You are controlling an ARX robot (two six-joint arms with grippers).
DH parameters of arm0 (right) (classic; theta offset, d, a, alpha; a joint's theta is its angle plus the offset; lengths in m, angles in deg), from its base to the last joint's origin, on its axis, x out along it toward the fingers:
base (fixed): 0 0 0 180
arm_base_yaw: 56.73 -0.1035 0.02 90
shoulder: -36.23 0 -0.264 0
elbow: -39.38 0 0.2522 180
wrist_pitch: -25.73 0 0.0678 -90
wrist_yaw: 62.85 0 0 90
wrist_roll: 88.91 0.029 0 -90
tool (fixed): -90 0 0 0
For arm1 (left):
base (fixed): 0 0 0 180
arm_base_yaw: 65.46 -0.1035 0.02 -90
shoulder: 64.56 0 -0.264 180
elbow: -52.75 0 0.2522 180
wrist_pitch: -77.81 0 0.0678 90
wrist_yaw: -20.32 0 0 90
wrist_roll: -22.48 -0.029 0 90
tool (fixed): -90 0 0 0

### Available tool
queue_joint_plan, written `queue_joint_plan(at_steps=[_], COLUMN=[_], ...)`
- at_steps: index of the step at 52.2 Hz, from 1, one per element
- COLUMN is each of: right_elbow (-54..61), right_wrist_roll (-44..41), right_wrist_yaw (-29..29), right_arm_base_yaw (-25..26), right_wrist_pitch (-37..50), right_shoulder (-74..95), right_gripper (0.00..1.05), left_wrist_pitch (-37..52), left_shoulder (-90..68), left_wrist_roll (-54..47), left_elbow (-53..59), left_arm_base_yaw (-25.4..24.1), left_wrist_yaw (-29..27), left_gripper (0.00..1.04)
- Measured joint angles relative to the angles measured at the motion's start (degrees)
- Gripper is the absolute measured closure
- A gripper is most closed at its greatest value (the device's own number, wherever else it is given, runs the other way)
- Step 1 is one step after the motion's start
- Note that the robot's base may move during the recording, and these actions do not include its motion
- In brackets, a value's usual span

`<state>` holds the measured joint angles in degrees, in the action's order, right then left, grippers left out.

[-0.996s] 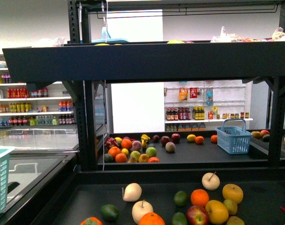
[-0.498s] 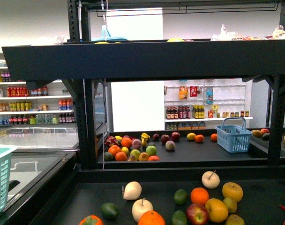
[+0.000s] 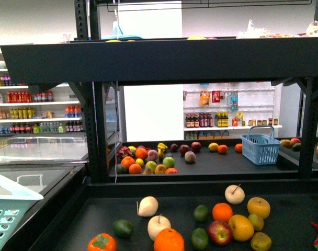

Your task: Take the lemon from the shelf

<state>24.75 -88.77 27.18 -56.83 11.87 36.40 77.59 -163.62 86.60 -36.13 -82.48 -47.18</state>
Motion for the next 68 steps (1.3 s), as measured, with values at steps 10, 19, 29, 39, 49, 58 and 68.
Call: queue_joint_plan(at_steps=[10, 19, 29, 39, 49, 58, 68], right_elbow=[0.0, 0.0, 0.0, 0.0, 0.0, 0.0, -1.3], right_wrist_roll=[0.0, 0.0, 0.0, 0.0, 0.0, 0.0, -0.7], right_wrist_yaw=[0.0, 0.0, 0.0, 0.0, 0.0, 0.0, -12.1], right_arm_base_yaw=[0.0, 0.0, 0.0, 0.0, 0.0, 0.0, -3.2], right_wrist_pitch=[0.0, 0.0, 0.0, 0.0, 0.0, 0.0, -3.0], right_shoulder=[0.0, 0.0, 0.0, 0.0, 0.0, 0.0, 4.1], right_gripper=[0.08, 0.08, 0.08, 0.08, 0.08, 0.08, 0.08], left_wrist_pitch=[-1.0, 0.5, 3.8, 7.6, 9.8, 9.8, 9.7], left_shoulder=[5.7, 7.9, 7.7, 4.8, -0.4, -4.2, -5.8], left_wrist_roll=[-6.0, -9.5, -10.9, -12.8, -14.0, -14.8, -16.6], left_elbow=[4.3, 8.4, 12.8, 13.5, 12.4, 8.4, 6.5], left_arm_base_yaw=[5.9, 12.1, 19.5, 24.6, 28.7, 29.5, 29.7], left_wrist_yaw=[1.9, 4.9, 7.0, 8.1, 9.3, 9.2, 8.8], left_gripper=[0.94, 0.94, 0.94, 0.94, 0.94, 0.94, 0.94])
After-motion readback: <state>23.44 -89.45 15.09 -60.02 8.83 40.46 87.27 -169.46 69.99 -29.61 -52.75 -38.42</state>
